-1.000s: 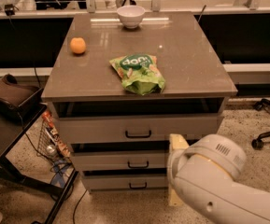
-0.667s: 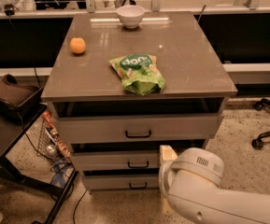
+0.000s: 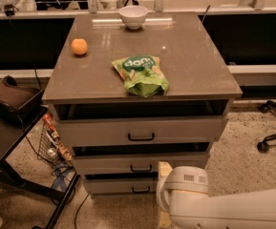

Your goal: Open middle drawer

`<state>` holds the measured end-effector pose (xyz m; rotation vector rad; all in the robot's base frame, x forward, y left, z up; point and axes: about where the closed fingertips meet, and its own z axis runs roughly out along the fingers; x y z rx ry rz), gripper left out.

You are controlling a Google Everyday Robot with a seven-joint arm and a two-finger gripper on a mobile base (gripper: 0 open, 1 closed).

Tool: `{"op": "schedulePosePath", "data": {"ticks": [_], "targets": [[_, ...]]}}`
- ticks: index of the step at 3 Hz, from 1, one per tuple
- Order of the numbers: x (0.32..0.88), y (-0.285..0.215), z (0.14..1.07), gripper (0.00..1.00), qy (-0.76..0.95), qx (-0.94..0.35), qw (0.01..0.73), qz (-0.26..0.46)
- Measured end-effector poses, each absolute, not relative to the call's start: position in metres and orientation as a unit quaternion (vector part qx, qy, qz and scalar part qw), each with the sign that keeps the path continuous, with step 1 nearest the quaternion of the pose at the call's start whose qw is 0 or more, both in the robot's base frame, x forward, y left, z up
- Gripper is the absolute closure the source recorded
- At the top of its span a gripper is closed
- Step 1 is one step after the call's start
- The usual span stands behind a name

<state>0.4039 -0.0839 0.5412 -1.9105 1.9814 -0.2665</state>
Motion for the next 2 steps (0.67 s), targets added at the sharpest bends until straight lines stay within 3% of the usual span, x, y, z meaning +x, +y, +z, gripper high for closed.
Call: {"op": "schedulePosePath", "data": {"ticks": [2], "targets": [[0.4100, -0.0747, 0.4792, 0.00, 0.731, -0.653, 0.177, -0.083]]}}
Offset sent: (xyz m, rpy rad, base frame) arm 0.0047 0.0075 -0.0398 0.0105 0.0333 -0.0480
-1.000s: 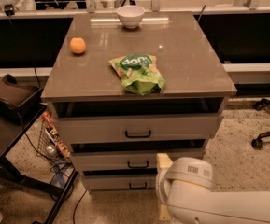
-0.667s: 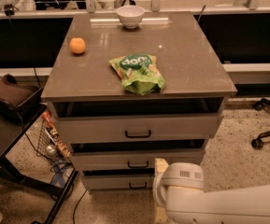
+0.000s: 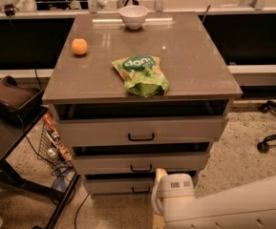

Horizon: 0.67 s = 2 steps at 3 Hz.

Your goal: Open middle drawer

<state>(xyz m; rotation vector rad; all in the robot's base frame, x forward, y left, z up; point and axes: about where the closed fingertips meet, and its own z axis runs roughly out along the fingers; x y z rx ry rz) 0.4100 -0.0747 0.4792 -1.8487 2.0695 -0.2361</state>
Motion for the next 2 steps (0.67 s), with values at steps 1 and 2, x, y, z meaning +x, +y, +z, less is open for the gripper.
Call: {"op": "schedulePosePath", "data": {"ticks": [1, 2], "targets": [[0.424, -0.069, 0.471, 0.00, 0.731, -0.653, 0.179, -0.088], [0.445, -0.064, 0.442, 0.00, 0.723, -0.663, 0.170, -0.092]]}}
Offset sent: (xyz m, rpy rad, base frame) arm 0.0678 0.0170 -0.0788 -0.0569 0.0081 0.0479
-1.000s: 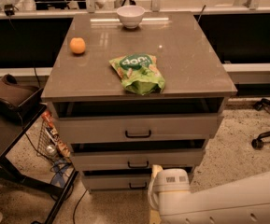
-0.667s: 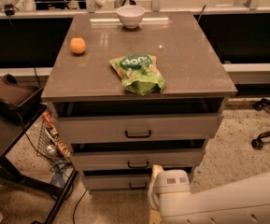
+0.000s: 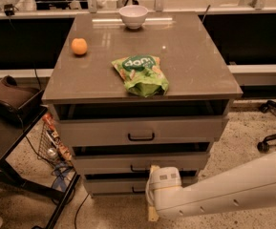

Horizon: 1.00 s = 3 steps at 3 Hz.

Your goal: Open middle drawer

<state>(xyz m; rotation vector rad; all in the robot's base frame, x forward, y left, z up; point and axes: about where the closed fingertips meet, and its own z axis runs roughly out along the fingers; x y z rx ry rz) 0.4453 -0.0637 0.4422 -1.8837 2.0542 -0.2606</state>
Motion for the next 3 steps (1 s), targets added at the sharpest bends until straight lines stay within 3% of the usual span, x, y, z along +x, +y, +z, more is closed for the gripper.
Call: {"op": "schedulePosePath", "data": {"ticks": [3], "targets": [[0.479, -0.045, 0.372, 0.00, 0.690, -0.698, 0.163, -0.097]]}}
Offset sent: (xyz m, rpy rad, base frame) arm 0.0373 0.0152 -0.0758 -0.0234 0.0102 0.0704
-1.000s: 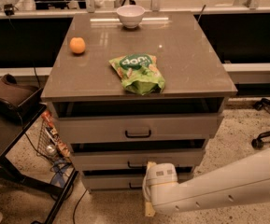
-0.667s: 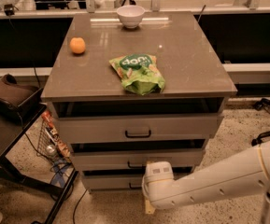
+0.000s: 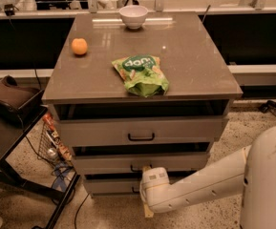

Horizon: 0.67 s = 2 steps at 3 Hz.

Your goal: Open middle drawer

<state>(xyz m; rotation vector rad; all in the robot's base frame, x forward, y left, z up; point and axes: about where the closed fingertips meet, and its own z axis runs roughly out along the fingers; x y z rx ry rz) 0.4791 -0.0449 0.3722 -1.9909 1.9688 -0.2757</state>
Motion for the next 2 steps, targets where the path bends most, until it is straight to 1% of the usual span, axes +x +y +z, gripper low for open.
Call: {"op": "schedulePosePath", "data": {"ticks": [2], "targets": [[0.498, -0.024, 0.349, 0.00, 0.652, -0.732, 0.159, -0.114]]}}
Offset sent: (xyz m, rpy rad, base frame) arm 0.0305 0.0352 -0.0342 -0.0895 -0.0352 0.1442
